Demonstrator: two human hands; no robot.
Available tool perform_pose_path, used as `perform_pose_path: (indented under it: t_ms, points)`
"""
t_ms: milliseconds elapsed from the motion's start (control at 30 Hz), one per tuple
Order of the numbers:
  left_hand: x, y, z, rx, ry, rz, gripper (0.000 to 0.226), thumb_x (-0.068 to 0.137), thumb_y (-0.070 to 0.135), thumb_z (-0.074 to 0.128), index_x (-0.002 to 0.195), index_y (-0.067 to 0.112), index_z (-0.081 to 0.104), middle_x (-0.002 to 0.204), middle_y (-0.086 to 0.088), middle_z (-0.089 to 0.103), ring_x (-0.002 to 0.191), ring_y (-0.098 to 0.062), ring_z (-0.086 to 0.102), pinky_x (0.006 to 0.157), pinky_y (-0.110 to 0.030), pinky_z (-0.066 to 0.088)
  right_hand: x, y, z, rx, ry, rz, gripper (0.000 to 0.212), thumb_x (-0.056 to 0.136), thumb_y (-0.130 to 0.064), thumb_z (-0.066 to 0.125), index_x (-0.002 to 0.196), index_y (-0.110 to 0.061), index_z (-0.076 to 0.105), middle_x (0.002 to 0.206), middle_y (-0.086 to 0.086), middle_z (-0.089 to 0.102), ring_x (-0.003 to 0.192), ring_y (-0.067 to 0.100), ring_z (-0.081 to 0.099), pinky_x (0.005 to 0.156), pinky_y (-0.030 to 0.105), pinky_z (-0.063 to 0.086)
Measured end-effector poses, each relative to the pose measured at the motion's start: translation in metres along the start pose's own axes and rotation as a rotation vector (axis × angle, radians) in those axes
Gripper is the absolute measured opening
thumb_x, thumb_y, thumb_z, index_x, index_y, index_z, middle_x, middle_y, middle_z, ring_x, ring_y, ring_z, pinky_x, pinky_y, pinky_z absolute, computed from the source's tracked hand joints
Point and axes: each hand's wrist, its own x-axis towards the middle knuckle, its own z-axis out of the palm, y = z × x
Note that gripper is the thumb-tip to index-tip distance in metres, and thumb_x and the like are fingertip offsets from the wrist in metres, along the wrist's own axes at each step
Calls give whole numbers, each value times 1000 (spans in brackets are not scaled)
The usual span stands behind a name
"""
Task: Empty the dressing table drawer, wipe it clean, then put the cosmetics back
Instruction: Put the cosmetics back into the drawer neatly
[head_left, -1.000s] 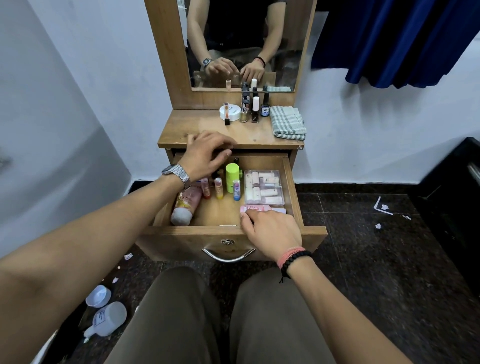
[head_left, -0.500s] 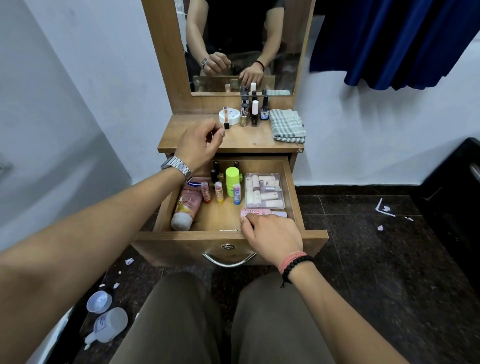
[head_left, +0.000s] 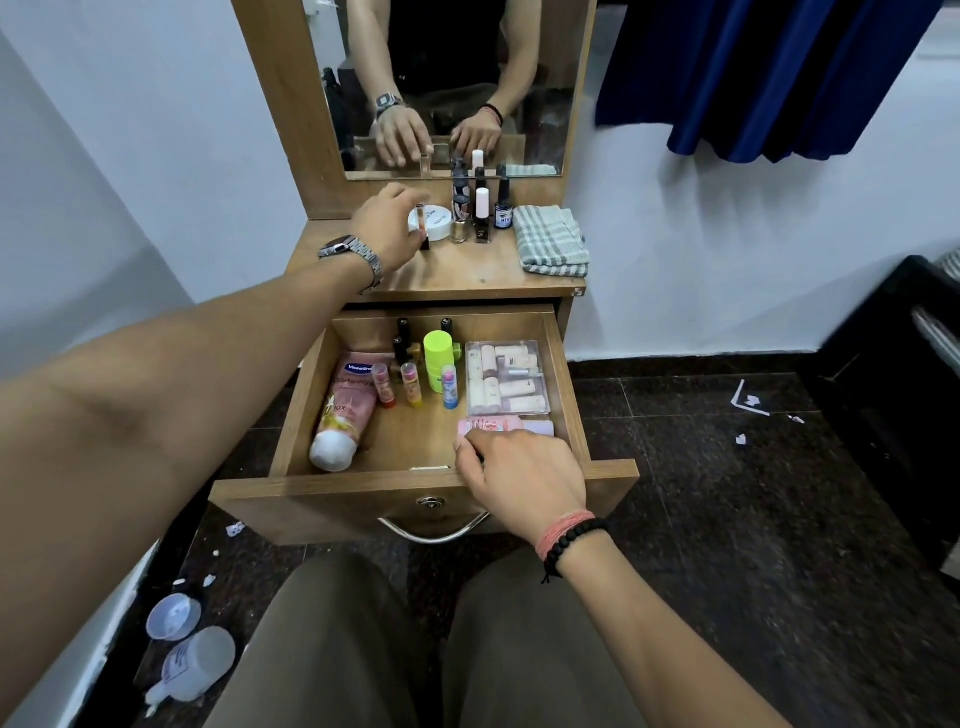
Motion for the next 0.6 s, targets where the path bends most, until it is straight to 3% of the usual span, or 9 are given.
perform_pose_path:
  t_ms: [200,367,500,600]
  points:
    - [-1,2,1,-54,113,-14,25,88,17,60,113,18,58,115,-4,60,104,-22,57,83,-36,47,0,-1,1,-9,40,-18,62,88,-48,3,81,-24,60,68,-1,63,60,21,56,43,26,17]
    - [-13,6,-14,-77,162,7,15,89,21,61,104,19,61,105,-1,66,96,-20,61,79,-35,50,0,-1,-2,14,10,-10,44,99,-44,24,86,-23,60,74,1,66,67,23,59,44,27,20]
    - [-42,7,-36,-206,229,56,13,88,22,64,100,18,61,99,0,67,86,-15,64,77,-37,56,0,-2,-2,16,8,2,43,99,-43,25,87,-23,61,78,1,66,74,22,60,46,28,22]
    - [-84,6,-52,-266,228,139,14,86,21,65,99,17,61,94,3,67,84,-10,64,77,-30,56,0,-2,-3,1,-6,6,43,99,-43,25,88,-23,61,79,1,66,77,22,59,47,29,26]
